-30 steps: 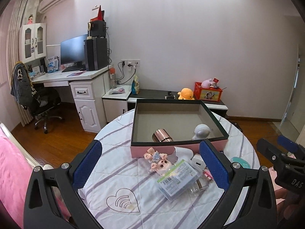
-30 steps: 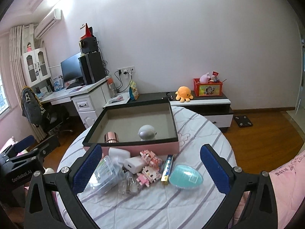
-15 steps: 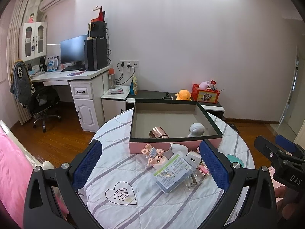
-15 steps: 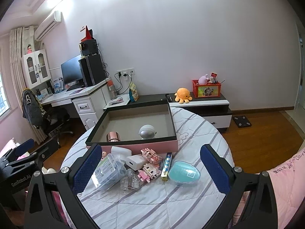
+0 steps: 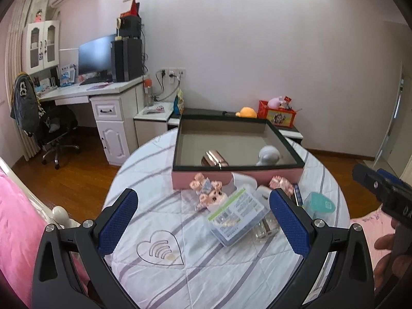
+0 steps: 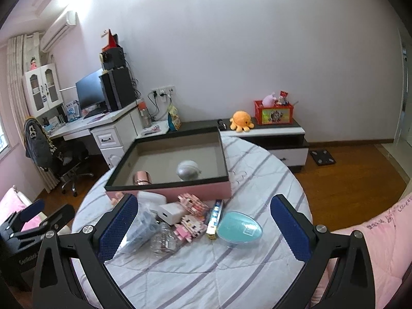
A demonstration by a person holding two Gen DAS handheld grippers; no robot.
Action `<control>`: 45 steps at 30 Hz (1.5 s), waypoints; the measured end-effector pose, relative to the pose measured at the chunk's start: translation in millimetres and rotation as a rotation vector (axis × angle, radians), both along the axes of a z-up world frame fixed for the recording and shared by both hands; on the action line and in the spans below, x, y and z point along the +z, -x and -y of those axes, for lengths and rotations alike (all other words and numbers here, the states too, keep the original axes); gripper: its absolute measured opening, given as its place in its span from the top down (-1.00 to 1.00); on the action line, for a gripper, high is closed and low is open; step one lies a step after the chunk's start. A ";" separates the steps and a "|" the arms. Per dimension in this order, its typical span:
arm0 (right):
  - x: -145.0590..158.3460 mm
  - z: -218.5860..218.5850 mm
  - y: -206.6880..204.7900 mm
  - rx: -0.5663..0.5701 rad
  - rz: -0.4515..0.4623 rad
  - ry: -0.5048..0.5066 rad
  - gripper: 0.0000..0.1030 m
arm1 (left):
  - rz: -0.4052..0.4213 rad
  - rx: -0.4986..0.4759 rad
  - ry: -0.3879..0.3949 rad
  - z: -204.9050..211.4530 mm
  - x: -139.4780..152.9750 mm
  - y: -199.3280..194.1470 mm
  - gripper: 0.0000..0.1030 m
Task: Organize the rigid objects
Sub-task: 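Grasp the clear plastic package with the left tool while the right tool grasps the teal oval case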
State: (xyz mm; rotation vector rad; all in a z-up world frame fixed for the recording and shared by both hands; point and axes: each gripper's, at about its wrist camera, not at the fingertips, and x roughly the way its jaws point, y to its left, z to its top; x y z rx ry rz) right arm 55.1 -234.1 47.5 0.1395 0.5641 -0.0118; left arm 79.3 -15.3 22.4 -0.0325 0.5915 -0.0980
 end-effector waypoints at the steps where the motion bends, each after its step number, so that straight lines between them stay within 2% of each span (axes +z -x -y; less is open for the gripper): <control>1: -5.0 3.2 -3.5 -0.008 -0.017 0.001 -1.00 | -0.014 -0.007 -0.004 1.5 -5.9 -2.3 -1.00; 8: -52.1 22.0 -28.6 -0.047 -0.177 0.013 -1.00 | -0.085 -0.054 -0.029 14.1 -41.5 -18.3 -1.00; 12: -76.1 30.3 -36.6 -0.056 -0.238 0.011 -1.00 | -0.115 -0.080 -0.046 19.0 -59.4 -26.9 -1.00; 29: -119.9 46.1 -70.3 -0.056 -0.326 -0.015 -1.00 | -0.181 -0.164 -0.147 48.0 -104.0 -63.6 -1.00; 34: -124.7 49.2 -76.3 -0.044 -0.319 -0.027 -0.97 | -0.178 -0.191 -0.102 48.6 -103.1 -74.1 -1.00; 37: -123.4 49.2 -76.9 -0.034 -0.307 -0.027 -0.78 | -0.203 -0.208 -0.050 44.5 -105.7 -78.3 -0.75; 39: -122.6 49.5 -76.4 -0.023 -0.305 -0.033 -0.65 | -0.230 -0.199 -0.031 41.7 -109.0 -81.6 -0.37; 40: -122.1 49.4 -76.0 -0.020 -0.303 -0.036 -0.52 | -0.256 -0.195 -0.029 40.7 -112.8 -83.8 -0.30; 42: -120.8 49.0 -73.6 -0.018 -0.302 -0.030 -0.37 | -0.270 -0.196 -0.010 38.1 -116.5 -84.1 -0.23; 45: -125.5 51.1 -73.4 -0.020 -0.319 -0.023 -0.34 | -0.262 -0.191 -0.015 38.9 -115.6 -81.9 -0.22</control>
